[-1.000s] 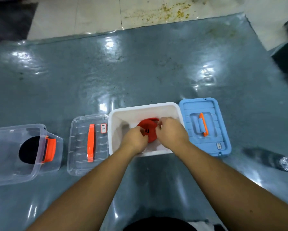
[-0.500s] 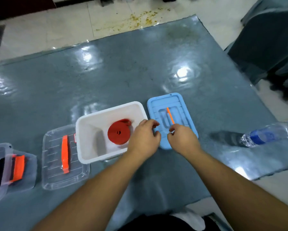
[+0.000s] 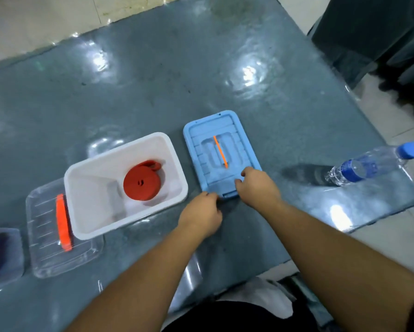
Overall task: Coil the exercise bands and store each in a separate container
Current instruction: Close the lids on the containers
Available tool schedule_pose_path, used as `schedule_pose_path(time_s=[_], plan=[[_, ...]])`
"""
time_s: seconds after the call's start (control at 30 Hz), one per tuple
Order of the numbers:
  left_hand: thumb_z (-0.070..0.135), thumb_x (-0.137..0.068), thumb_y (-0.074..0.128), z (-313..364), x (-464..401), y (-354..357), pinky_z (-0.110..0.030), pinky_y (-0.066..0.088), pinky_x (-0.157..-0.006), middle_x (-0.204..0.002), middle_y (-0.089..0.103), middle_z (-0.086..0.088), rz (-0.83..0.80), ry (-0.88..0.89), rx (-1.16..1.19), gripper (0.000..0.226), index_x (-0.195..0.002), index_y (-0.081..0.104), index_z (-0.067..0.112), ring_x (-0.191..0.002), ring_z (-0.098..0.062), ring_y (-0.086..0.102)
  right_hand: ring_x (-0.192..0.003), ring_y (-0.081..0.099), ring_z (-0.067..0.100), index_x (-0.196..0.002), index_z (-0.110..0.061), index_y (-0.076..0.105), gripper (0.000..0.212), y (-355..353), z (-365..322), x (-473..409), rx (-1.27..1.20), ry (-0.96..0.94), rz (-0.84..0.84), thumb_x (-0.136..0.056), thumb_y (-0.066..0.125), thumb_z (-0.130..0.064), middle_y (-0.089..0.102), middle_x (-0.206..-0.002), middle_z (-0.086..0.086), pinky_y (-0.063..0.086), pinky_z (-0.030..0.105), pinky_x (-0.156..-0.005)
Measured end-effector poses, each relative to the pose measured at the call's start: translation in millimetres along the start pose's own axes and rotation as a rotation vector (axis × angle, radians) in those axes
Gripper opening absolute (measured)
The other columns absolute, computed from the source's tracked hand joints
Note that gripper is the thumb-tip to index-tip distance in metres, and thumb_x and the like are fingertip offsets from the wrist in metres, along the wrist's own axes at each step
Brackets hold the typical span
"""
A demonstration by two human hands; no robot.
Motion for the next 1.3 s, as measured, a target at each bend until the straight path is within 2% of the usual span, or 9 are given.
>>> schedule_pose_path(time_s=[0.2, 0.37, 0.53, 0.67, 0.77, 0.93, 1.03, 1.23, 1.3], plan=[[0.026, -0.093, 0.055, -23.8, 1.0, 13.6, -0.043, 0.050, -0.104, -0.134, 0.058, -0.009, -0.038, -0.098, -0.016, 0.038, -0.130, 0.058, 0.019, -0.126, -0.031, 0.058, -0.117, 0.065, 0.040, -0.124, -0.007, 0.064, 0.045, -6.7, -34.8, -37.6, 0.019, -0.135, 0.039, -0.097, 0.064, -0.043, 0.068, -0.124, 0.020, 0.055, 0.047, -0.094], [0.023, -0.092, 0.053, -38.7, 11.3, 11.4, -0.042, 0.050, -0.102, -0.135, 0.057, -0.007, -0.019, -0.124, -0.011, 0.039, -0.131, 0.059, 0.020, -0.127, -0.032, 0.055, -0.107, 0.068, 0.039, -0.108, -0.009, 0.072, 0.028, -1.2, -45.5, -51.6, 0.039, -0.155, 0.021, -0.099, 0.061, -0.033, 0.074, -0.112, 0.019, 0.055, 0.041, -0.085], [0.025, -0.093, 0.055, -44.0, 22.1, 3.3, -0.042, 0.051, -0.098, -0.131, 0.060, -0.008, 0.004, -0.121, -0.006, 0.035, -0.127, 0.060, 0.018, -0.122, -0.031, 0.058, -0.109, 0.067, 0.043, -0.111, -0.002, 0.071, 0.029, -6.5, -38.3, -47.5, 0.059, -0.106, 0.030, -0.100, 0.053, -0.023, 0.072, -0.115, 0.025, 0.055, 0.044, -0.087], [0.027, -0.092, 0.054, -41.5, 41.2, 1.0, -0.039, 0.053, -0.094, -0.128, 0.063, -0.006, 0.017, -0.091, -0.001, 0.035, -0.126, 0.062, 0.022, -0.116, -0.029, 0.061, -0.102, 0.068, 0.044, -0.105, -0.001, 0.070, 0.026, -16.8, -30.6, -39.2, 0.038, -0.106, 0.055, -0.099, 0.052, -0.019, 0.073, -0.108, 0.025, 0.056, 0.044, -0.083], [0.027, -0.093, 0.054, -41.6, 57.8, -6.4, -0.033, 0.052, -0.088, -0.125, 0.065, -0.003, 0.079, -0.085, 0.028, 0.033, -0.125, 0.063, 0.024, -0.111, -0.025, 0.064, -0.102, 0.067, 0.043, -0.103, -0.002, 0.071, 0.024, -28.7, -33.9, -33.2, 0.017, -0.128, 0.080, -0.099, 0.055, -0.020, 0.073, -0.107, 0.024, 0.055, 0.043, -0.083], [0.031, -0.094, 0.055, -44.4, 82.1, -32.8, -0.033, 0.056, -0.087, -0.115, 0.073, 0.009, 0.232, -0.064, 0.109, 0.027, -0.118, 0.068, 0.031, -0.103, -0.016, 0.068, -0.096, 0.067, 0.042, -0.097, -0.001, 0.070, 0.020, -49.2, -56.3, -25.1, -0.066, -0.188, 0.140, -0.097, 0.060, -0.018, 0.074, -0.102, 0.023, 0.054, 0.041, -0.079], [0.029, -0.093, 0.058, -55.0, 92.7, -53.9, -0.033, 0.057, -0.088, -0.112, 0.074, 0.010, 0.345, -0.075, 0.194, 0.026, -0.116, 0.071, 0.031, -0.100, -0.014, 0.069, -0.095, 0.066, 0.043, -0.098, -0.002, 0.068, 0.019, -60.4, -79.7, -18.5, -0.106, -0.243, 0.192, -0.097, 0.062, -0.021, 0.072, -0.102, 0.023, 0.057, 0.046, -0.081], [0.027, -0.095, 0.063, -103.2, 112.2, -86.0, -0.030, 0.055, -0.085, -0.107, 0.074, 0.013, 0.535, -0.171, 0.346, 0.020, -0.112, 0.072, 0.029, -0.090, -0.009, 0.066, -0.091, 0.064, 0.044, -0.091, -0.005, 0.065, 0.021, -65.6, -144.1, 3.6, -0.054, -0.459, 0.295, -0.100, 0.056, -0.021, 0.068, -0.099, 0.022, 0.048, 0.042, -0.072], [0.027, -0.095, 0.063, -124.3, 118.1, -92.7, -0.029, 0.055, -0.084, -0.107, 0.074, 0.012, 0.580, -0.219, 0.411, 0.019, -0.111, 0.073, 0.028, -0.089, -0.010, 0.067, -0.091, 0.065, 0.044, -0.092, -0.005, 0.067, 0.022, -60.7, -166.1, 14.2, -0.005, -0.544, 0.308, -0.101, 0.055, -0.021, 0.068, -0.101, 0.022, 0.050, 0.045, -0.075]])
Point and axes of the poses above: each hand's wrist, its own x-axis away from the middle knuckle, its own y-axis out of the palm, z = x × y, the point moved 4 cm from there along -x, towards the middle knuckle
